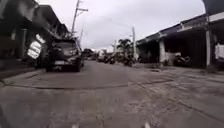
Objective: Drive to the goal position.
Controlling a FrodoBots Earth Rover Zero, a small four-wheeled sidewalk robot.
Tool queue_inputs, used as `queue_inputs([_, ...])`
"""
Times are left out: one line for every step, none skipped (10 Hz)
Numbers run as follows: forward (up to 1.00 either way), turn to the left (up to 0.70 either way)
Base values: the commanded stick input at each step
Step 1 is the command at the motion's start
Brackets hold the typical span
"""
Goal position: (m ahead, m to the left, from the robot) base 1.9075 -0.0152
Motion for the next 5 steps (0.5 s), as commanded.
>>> queue_inputs([0.7,0.0])
queue_inputs([0.7,0.0])
queue_inputs([0.7,0.0])
queue_inputs([0.7,0.0])
queue_inputs([0.7,0.0])
